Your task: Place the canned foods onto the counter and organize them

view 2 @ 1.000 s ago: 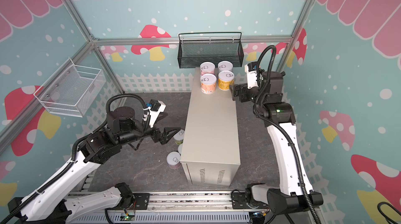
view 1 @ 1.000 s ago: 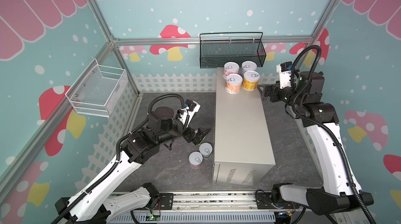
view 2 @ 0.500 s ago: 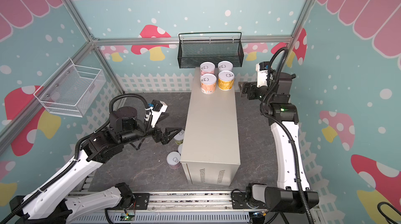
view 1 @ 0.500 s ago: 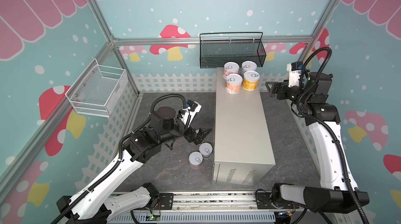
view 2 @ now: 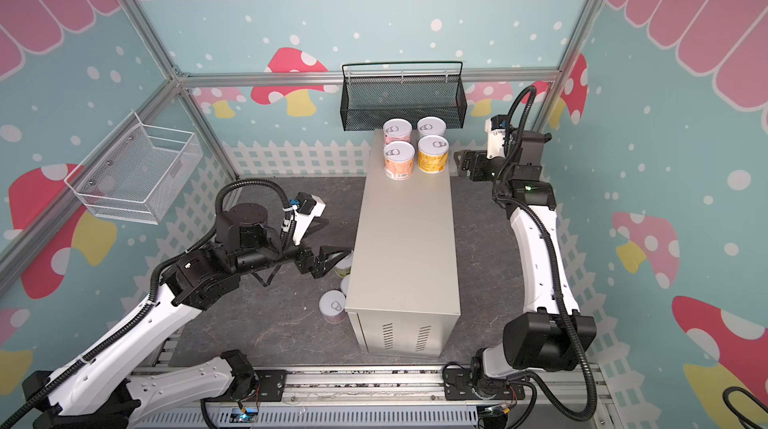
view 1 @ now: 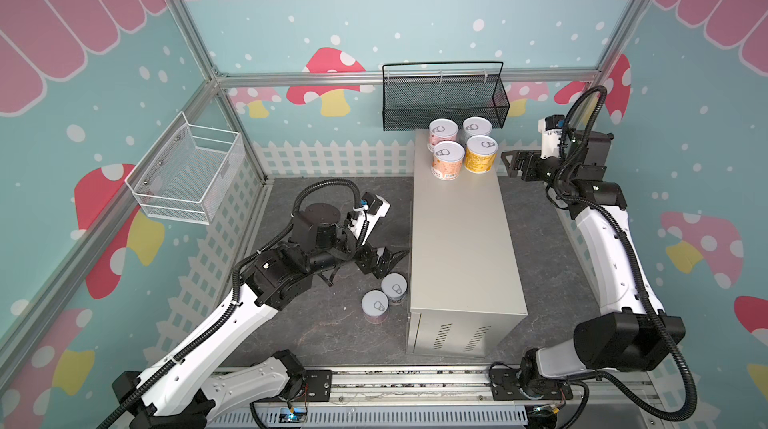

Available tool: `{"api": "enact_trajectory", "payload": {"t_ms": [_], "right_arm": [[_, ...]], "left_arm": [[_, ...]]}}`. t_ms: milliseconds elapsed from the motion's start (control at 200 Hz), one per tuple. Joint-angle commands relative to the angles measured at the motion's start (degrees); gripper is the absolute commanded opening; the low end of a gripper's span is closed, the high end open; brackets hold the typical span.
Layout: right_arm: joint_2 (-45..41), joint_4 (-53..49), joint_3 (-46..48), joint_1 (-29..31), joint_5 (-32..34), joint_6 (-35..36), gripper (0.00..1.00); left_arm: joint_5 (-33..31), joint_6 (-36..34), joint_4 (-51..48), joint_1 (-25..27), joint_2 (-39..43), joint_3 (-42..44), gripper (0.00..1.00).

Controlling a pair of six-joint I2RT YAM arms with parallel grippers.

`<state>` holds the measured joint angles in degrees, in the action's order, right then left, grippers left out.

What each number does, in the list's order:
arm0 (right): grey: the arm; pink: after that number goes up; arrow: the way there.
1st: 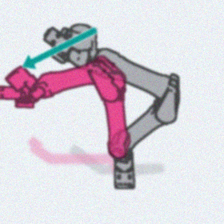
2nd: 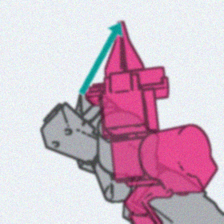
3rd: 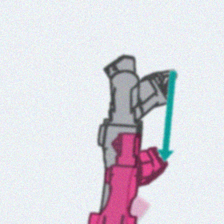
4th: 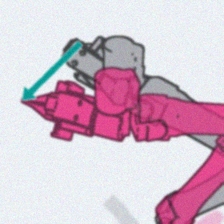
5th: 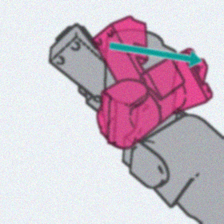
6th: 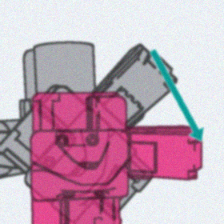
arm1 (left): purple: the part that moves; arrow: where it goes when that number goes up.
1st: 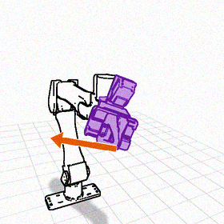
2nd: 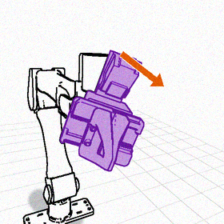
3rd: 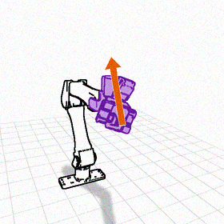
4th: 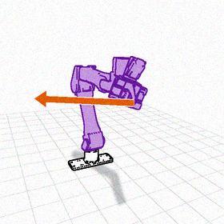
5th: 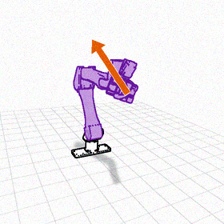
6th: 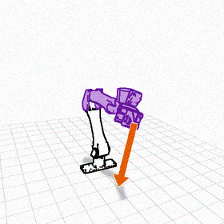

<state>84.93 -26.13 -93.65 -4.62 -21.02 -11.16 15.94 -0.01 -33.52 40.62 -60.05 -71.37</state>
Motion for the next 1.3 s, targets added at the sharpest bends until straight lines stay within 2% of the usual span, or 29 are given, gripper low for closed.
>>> {"api": "enact_trajectory", "payload": {"t_ms": [0, 165, 340, 730, 1296], "right_arm": [[0.3, 1.5, -1.5, -0.3, -1.4, 1.1, 0.98], [0.3, 1.8, -0.3, -0.3, -1.4, 2.0, 0.98], [0.5, 2.1, 0.1, -0.3, -2.2, 2.5, 0.98], [2.3, 2.7, -0.6, -0.2, -6.4, 2.0, 0.98], [2.0, 2.6, 0.1, -0.2, -7.8, 2.5, 0.98]], "left_arm": [[5.8, -0.1, 0.2, -0.1, 0.2, -2.2, 0.99], [10.7, -0.6, -2.6, 0.4, -2.6, -7.7, 0.99], [15.5, -0.8, -2.6, 0.4, -4.0, -8.7, 0.99], [15.6, -1.2, -2.2, 0.3, -3.1, -6.5, 0.99], [15.2, -1.1, -1.4, 0.3, -2.8, -5.8, 0.99]]}}
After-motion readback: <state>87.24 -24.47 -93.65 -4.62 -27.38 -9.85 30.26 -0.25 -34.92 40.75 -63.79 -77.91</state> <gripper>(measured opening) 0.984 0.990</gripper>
